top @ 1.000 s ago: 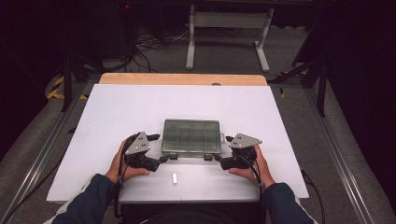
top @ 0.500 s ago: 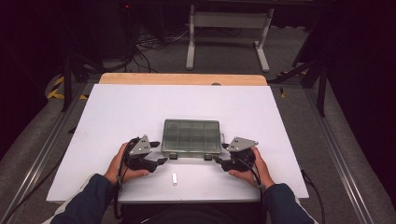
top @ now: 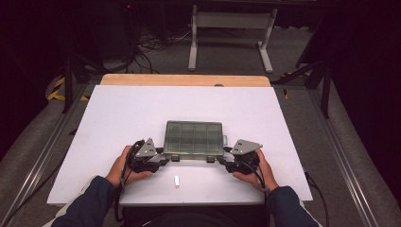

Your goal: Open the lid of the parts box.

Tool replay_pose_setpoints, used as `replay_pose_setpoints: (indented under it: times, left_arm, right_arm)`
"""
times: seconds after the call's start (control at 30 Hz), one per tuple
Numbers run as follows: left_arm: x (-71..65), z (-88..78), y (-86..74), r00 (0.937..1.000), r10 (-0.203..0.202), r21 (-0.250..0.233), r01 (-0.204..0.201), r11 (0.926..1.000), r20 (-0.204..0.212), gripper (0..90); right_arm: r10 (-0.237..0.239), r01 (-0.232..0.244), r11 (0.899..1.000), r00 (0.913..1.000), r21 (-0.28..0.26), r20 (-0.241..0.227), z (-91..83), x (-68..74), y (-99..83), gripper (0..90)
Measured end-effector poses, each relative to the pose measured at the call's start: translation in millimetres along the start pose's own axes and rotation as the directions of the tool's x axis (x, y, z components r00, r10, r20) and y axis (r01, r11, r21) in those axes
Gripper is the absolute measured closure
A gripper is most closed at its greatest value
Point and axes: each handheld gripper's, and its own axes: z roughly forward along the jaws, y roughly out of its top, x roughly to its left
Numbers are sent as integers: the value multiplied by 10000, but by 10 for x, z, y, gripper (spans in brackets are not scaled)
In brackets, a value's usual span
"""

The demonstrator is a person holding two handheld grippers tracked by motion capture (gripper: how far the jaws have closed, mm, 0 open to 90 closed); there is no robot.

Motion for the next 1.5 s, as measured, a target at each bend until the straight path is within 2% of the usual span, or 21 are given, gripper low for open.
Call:
replay_pose_setpoints:
  times: [0.27,0.6,1.2,1.5]
  left_arm:
    - [0,1,0,10000,-36,16,36,10000,9,541]
    - [0,1,0,10000,-41,23,41,10000,-19,552]
    - [0,0,-2,10000,-43,31,43,10000,-35,561]
    - [-1,-1,-2,10000,-60,52,60,10000,-39,563]
  right_arm:
    - [48,-49,9999,10000,-148,-56,-30,-5,8,511]
    - [72,-72,10000,9999,-17,-83,-5,-5,2,512]
    - [565,-574,9982,9975,-185,-420,-13,-37,-17,508]
    - [661,-668,9977,9969,-147,-418,-11,-34,-18,522]
